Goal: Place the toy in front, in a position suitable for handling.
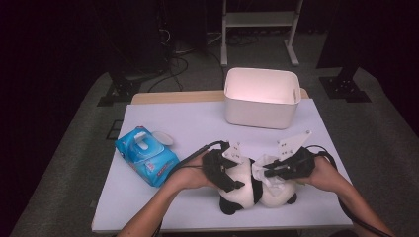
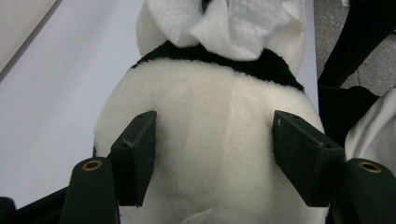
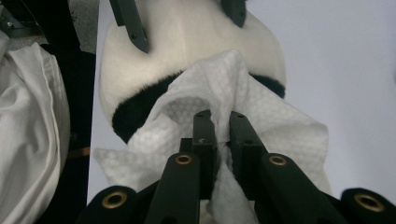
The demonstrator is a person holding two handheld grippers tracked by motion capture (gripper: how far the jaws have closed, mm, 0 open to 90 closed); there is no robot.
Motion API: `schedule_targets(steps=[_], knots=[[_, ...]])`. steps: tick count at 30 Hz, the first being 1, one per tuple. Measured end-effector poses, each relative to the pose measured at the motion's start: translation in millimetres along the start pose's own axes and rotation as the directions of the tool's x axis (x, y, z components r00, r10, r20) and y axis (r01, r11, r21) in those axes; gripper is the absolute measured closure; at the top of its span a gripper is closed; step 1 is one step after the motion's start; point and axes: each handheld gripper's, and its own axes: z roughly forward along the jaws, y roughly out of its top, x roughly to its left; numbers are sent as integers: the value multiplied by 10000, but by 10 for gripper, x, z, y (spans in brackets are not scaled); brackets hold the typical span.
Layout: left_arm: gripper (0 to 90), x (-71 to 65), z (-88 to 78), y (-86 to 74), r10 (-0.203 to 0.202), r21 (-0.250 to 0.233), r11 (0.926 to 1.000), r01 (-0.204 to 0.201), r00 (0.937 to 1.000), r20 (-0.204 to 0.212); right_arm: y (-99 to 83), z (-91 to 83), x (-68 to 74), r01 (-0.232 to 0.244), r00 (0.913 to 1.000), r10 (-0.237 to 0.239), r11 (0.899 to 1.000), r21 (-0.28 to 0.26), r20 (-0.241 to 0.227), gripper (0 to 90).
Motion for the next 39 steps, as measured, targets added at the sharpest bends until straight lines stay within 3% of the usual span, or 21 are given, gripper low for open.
schedule_targets(steps=[9, 12, 15, 24, 28, 33, 39], knots=[[339, -95, 9, 43, 350, 78, 9994, -349, 9992, -196, -430, -326, -35, -1063, 9936, 1065, 9943, -54, 380, 818], [339, -114, 5, 51, 420, 200, 9989, -414, 9987, -287, -503, -388, -69, -1210, 9913, 1212, 9926, -71, 507, 817], [339, -137, 1, 50, 452, 285, 9986, -441, 9983, -367, -461, -372, -95, -1204, 9917, 1206, 9927, -59, 456, 816], [340, -170, -4, 50, 666, 354, 9973, -650, 9967, -464, -34, -95, -238, -432, 9991, 432, 9988, 210, 16, 817], [340, -175, -1, 38, 661, 307, 9974, -645, 9963, -542, 76, 0, -312, -383, 9992, 387, 9985, 395, -108, 816], [342, -176, 2, 41, 700, 299, 9972, -684, 9961, -546, -1, -45, -356, -722, 9973, 725, 9971, 247, -82, 816], [342, -173, 3, 39, 653, 288, 9975, -638, 9965, -522, -273, -218, -372, -1190, 9923, 1186, 9929, 79, 343, 816]])
